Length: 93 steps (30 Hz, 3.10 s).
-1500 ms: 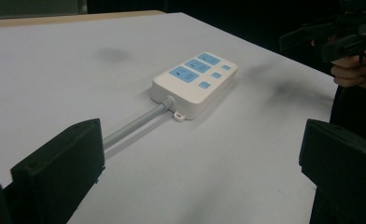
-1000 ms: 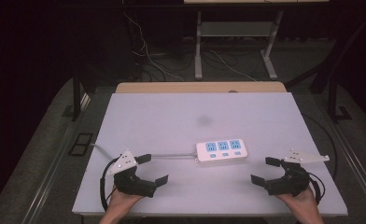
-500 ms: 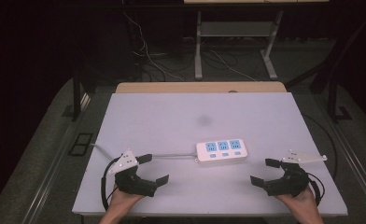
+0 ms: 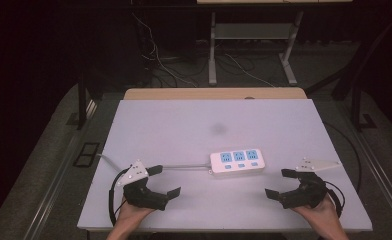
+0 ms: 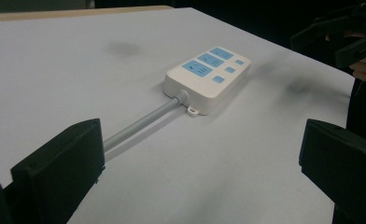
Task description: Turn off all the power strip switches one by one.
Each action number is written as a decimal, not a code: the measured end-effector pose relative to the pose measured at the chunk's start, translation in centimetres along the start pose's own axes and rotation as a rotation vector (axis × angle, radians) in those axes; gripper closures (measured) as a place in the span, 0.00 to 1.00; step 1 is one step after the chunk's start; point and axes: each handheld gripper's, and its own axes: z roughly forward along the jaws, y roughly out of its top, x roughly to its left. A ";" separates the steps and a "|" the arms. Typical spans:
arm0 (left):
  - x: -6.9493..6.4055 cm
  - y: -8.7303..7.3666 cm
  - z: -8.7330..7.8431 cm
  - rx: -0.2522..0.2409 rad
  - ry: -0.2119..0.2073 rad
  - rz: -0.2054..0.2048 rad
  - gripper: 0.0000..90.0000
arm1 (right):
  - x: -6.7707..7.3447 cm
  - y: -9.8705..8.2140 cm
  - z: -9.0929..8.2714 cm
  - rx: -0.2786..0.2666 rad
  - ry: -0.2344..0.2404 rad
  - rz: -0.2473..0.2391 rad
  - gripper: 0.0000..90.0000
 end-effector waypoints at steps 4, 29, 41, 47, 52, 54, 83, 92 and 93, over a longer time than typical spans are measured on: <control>0.1 0.0 0.0 0.001 0.003 -0.002 0.00 | -0.1 1.1 0.1 0.018 0.003 -0.024 0.01; 0.3 -0.1 -0.1 0.006 0.006 -0.012 0.00 | -1.6 4.3 0.0 0.072 0.007 -0.071 0.01; 0.3 -0.1 -0.1 0.004 0.004 -0.015 0.00 | -2.8 5.8 0.5 0.097 0.013 -0.082 0.01; 0.4 -0.1 -0.2 0.003 0.005 -0.016 0.00 | -3.1 6.9 0.7 0.123 0.011 -0.101 0.01; 0.4 -0.1 -0.2 0.002 0.002 -0.017 0.00 | -3.2 7.6 1.0 0.147 0.007 -0.114 0.01; 0.4 -0.1 -0.2 0.004 0.000 -0.016 0.00 | -3.3 7.9 1.2 0.159 0.004 -0.123 0.01; 0.5 -0.1 -0.3 -0.004 0.007 -0.021 0.00 | -4.1 9.2 4.4 0.257 0.093 -0.186 0.51; 0.5 -0.1 -0.3 -0.003 0.008 -0.021 0.00 | -4.7 9.1 5.7 0.304 0.107 -0.183 0.89; 0.5 -0.1 -0.3 -0.003 0.008 -0.020 0.00 | -4.7 9.1 5.8 0.309 0.112 -0.183 0.92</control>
